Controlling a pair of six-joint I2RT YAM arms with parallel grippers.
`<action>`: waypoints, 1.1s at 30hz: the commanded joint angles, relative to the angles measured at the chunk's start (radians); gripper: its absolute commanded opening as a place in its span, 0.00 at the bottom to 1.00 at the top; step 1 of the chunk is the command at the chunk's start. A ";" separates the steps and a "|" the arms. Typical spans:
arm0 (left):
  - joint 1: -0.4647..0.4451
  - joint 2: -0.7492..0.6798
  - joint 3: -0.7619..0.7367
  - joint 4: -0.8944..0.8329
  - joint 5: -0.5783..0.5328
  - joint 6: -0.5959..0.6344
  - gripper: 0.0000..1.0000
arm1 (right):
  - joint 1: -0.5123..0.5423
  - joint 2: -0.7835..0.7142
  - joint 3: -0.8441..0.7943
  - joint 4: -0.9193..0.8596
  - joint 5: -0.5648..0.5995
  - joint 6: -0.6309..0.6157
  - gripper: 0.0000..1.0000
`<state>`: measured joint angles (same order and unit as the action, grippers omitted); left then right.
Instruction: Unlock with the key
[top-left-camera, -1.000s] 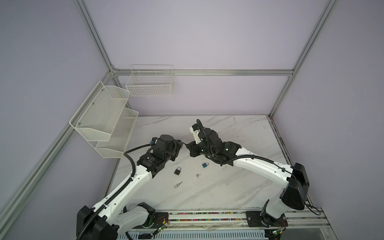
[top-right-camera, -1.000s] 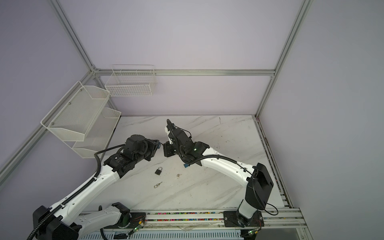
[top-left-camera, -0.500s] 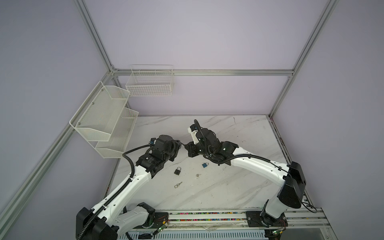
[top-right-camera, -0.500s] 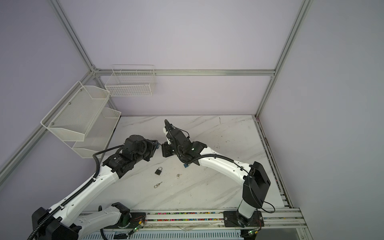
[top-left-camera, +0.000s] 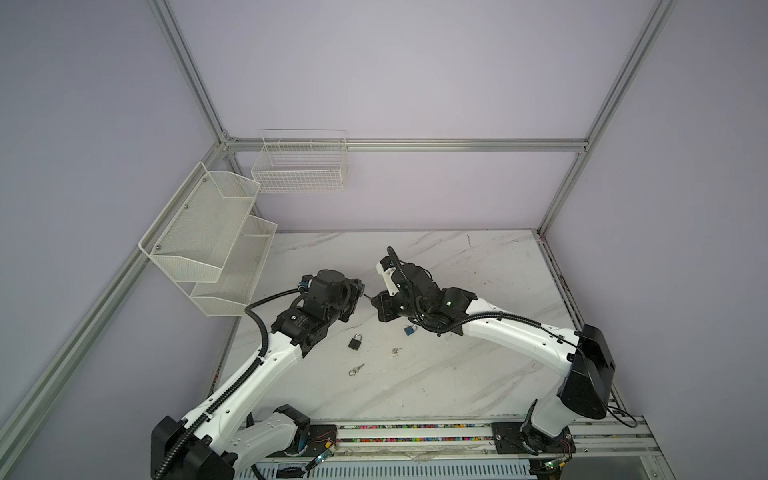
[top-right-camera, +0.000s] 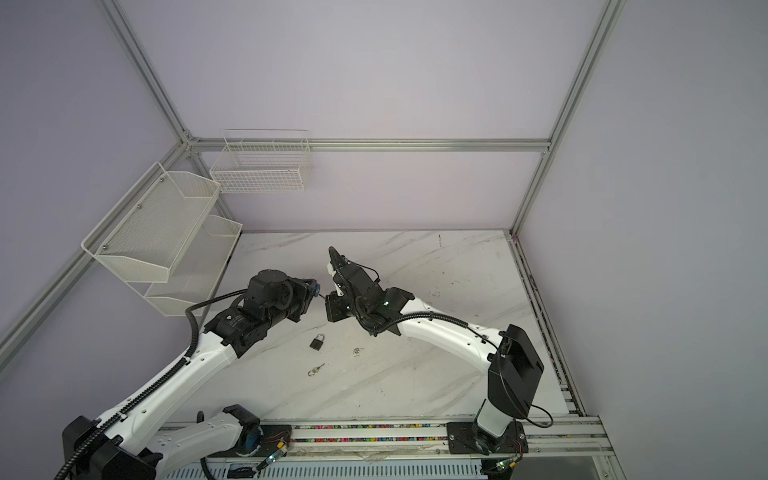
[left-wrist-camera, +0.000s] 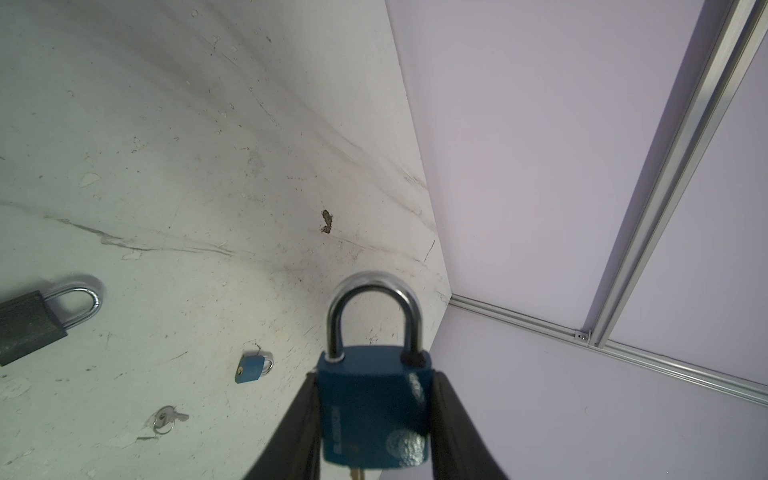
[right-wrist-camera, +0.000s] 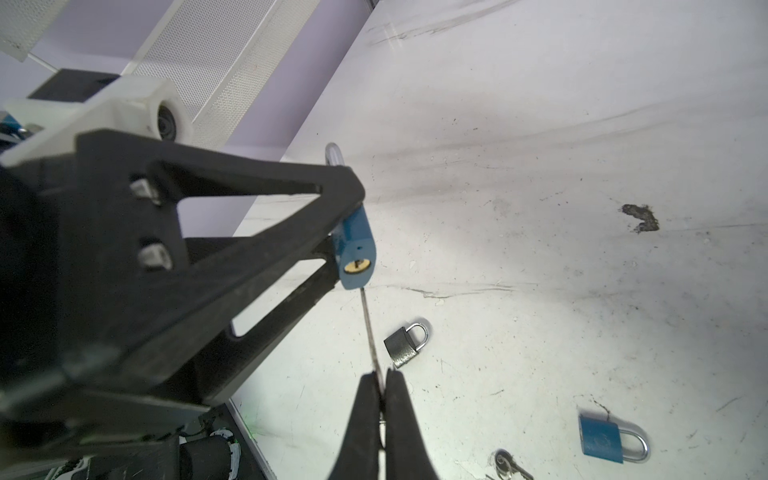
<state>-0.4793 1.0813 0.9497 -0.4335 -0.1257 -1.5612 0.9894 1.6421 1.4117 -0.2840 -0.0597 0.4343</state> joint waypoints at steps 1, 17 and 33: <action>-0.003 -0.031 -0.008 0.055 0.007 -0.010 0.05 | 0.004 0.007 0.048 0.013 0.032 0.006 0.00; -0.003 -0.026 -0.012 0.104 0.059 -0.027 0.05 | 0.002 0.038 0.036 0.056 0.008 0.024 0.00; -0.074 0.040 0.079 0.165 0.182 -0.049 0.03 | 0.067 0.144 0.244 0.006 0.152 -0.057 0.00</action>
<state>-0.4873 1.1278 0.9531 -0.3878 -0.1310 -1.5848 0.9878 1.7363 1.5410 -0.3191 -0.0250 0.4648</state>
